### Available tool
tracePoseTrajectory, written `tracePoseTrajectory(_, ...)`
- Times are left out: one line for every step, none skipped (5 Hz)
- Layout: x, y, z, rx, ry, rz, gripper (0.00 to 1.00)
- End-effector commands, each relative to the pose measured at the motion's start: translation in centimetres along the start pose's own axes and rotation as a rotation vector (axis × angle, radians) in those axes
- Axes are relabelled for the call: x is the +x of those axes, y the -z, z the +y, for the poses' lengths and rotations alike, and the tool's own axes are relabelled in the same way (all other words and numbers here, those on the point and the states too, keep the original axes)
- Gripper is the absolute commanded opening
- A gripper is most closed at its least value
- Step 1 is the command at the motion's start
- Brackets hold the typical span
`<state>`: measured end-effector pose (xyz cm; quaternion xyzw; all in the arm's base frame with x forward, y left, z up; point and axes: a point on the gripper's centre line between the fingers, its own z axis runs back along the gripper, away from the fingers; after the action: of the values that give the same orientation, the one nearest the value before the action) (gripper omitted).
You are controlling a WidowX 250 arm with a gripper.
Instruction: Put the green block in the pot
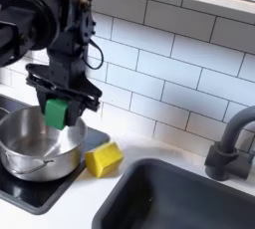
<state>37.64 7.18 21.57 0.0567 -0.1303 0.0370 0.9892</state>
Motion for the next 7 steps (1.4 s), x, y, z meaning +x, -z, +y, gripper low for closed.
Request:
tracePoseTrajectory(-0.9, 0.7, 0.3, 0.010, -0.008, 0.039, 0.00)
tracePoseTrajectory(-1.8, 1.9, -0.2, 0.002, 0.011, 0.077, 0.00)
tracePoseTrajectory(-2.0, 2.8, -0.4, -0.003, 0.019, 0.093, 0.00)
tracePoseTrajectory(-1.7, 2.9, -0.1, -0.001, 0.011, 0.084, 0.00)
tracePoseTrajectory(-1.6, 3.1, 0.6, 0.009, -0.008, 0.086, 0.00)
tracePoseTrajectory(-1.5, 4.2, 0.4, 0.004, -0.009, 0.111, 0.00)
tracePoseTrajectory(-1.3, 4.2, 0.7, 0.005, -0.022, 0.104, 0.88)
